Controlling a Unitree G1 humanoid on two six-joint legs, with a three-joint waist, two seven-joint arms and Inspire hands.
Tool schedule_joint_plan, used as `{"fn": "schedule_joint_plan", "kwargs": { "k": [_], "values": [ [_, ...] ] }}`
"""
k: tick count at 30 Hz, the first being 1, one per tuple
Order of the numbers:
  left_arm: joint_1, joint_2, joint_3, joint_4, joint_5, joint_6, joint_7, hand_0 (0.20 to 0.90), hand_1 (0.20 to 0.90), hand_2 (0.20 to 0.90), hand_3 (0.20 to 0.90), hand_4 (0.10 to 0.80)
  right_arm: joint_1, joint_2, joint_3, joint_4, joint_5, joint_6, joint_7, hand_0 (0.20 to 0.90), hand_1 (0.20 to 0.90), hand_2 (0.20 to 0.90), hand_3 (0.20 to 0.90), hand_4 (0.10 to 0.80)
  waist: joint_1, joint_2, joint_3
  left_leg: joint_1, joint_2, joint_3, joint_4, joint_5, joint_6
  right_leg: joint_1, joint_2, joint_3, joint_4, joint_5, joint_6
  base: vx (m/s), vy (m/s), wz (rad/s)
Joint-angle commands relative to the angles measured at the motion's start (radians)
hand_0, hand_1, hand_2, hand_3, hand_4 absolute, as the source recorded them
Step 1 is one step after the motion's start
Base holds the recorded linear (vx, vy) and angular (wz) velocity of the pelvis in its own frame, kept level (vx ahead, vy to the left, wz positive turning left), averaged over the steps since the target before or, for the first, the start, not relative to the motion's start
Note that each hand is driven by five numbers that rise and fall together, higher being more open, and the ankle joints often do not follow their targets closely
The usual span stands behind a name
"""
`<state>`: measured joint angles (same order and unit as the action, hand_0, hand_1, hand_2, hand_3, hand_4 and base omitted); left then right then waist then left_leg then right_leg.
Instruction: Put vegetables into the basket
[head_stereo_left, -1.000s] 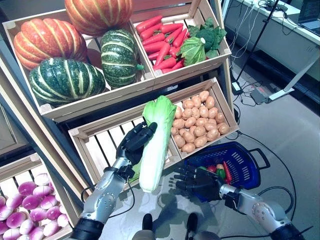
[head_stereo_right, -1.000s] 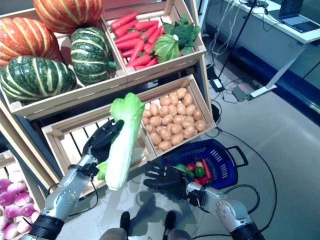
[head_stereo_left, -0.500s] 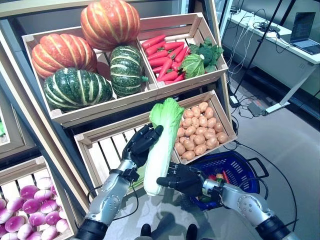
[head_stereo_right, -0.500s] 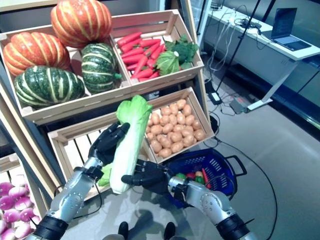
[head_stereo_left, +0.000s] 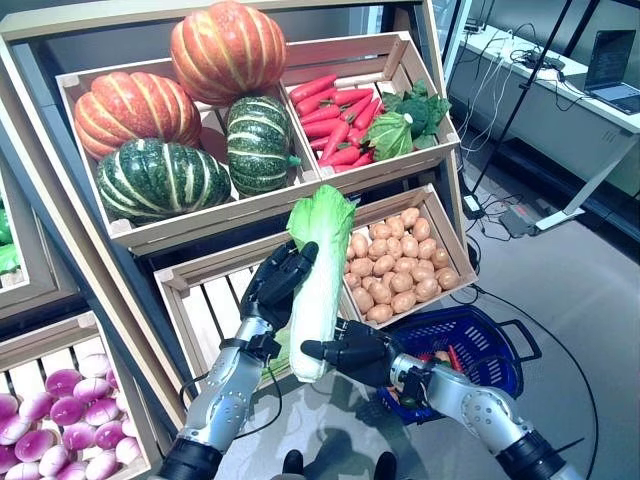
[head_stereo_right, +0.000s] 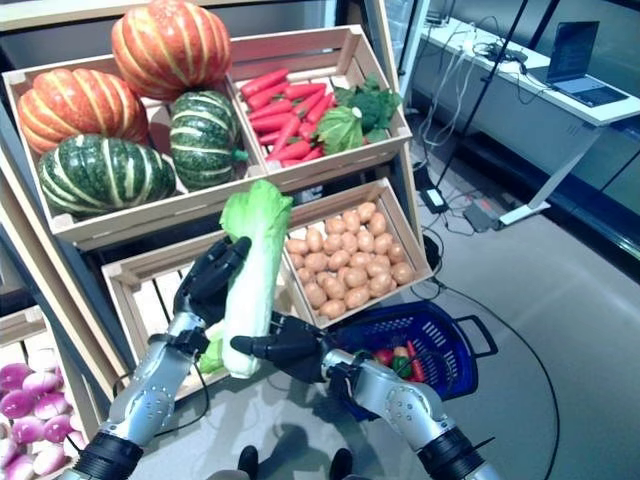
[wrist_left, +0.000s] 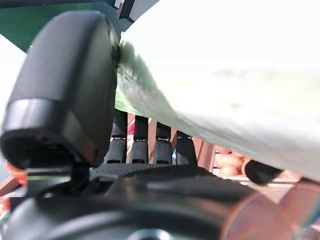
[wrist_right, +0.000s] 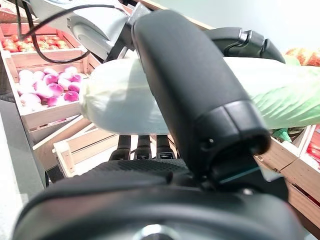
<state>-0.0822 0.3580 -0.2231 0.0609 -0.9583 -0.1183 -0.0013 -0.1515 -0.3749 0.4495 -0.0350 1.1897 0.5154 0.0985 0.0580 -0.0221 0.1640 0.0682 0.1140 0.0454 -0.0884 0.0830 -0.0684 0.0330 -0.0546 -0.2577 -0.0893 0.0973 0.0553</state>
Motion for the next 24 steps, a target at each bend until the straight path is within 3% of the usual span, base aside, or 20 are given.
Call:
{"fn": "schedule_joint_plan", "kwargs": {
  "k": [1, 4, 5, 6, 7, 24],
  "values": [
    [-0.121, -0.028, -0.012, -0.044, -0.009, -0.136, -0.031, 0.300, 0.300, 0.300, 0.300, 0.400, -0.077, 0.074, 0.003, -0.074, 0.084, -0.113, -0.035, 0.900, 0.900, 0.900, 0.900, 0.800, 0.010, -0.032, -0.073, 0.021, -0.024, -0.034, 0.001, -0.053, -0.026, 0.104, -0.071, -0.015, 0.002, -0.057, 0.062, 0.000, 0.000, 0.00],
    [-0.119, -0.027, -0.015, -0.056, -0.009, -0.134, -0.021, 0.300, 0.300, 0.300, 0.300, 0.400, -0.076, 0.065, 0.006, -0.079, 0.068, -0.103, -0.025, 0.900, 0.900, 0.900, 0.900, 0.800, 0.010, -0.033, -0.071, 0.022, -0.024, -0.034, 0.001, -0.054, -0.026, 0.105, -0.071, -0.014, 0.002, -0.057, 0.062, 0.000, 0.000, 0.00],
    [-0.119, -0.027, -0.015, -0.057, -0.008, -0.134, -0.021, 0.300, 0.300, 0.300, 0.300, 0.400, -0.075, 0.062, 0.007, -0.080, 0.068, -0.102, -0.023, 0.728, 0.728, 0.728, 0.728, 0.685, 0.010, -0.033, -0.069, 0.023, -0.024, -0.034, 0.001, -0.054, -0.026, 0.105, -0.071, -0.014, 0.002, -0.057, 0.062, 0.000, 0.000, 0.00],
    [-0.118, -0.026, -0.015, -0.058, -0.008, -0.132, -0.022, 0.300, 0.300, 0.300, 0.300, 0.400, -0.074, 0.059, 0.007, -0.080, 0.069, -0.101, -0.018, 0.491, 0.491, 0.491, 0.491, 0.527, 0.010, -0.034, -0.069, 0.023, -0.024, -0.034, 0.001, -0.054, -0.026, 0.105, -0.071, -0.014, 0.002, -0.057, 0.062, 0.000, 0.000, 0.00],
    [-0.118, -0.025, -0.015, -0.059, -0.008, -0.127, -0.021, 0.300, 0.300, 0.300, 0.300, 0.400, -0.076, 0.056, 0.008, -0.079, 0.074, -0.102, -0.016, 0.300, 0.300, 0.300, 0.300, 0.400, 0.011, -0.034, -0.070, 0.024, -0.024, -0.035, 0.001, -0.055, -0.026, 0.106, -0.071, -0.014, 0.002, -0.057, 0.063, 0.000, 0.000, 0.00],
    [-0.111, -0.022, -0.031, -0.063, -0.004, -0.109, -0.048, 0.300, 0.300, 0.300, 0.300, 0.400, -0.067, 0.062, -0.003, -0.082, 0.128, -0.150, -0.016, 0.300, 0.300, 0.300, 0.300, 0.400, 0.014, -0.033, -0.067, 0.027, -0.025, -0.039, 0.001, -0.059, -0.024, 0.105, -0.070, -0.009, 0.002, -0.054, 0.065, 0.000, 0.000, 0.00]
  ]
}}
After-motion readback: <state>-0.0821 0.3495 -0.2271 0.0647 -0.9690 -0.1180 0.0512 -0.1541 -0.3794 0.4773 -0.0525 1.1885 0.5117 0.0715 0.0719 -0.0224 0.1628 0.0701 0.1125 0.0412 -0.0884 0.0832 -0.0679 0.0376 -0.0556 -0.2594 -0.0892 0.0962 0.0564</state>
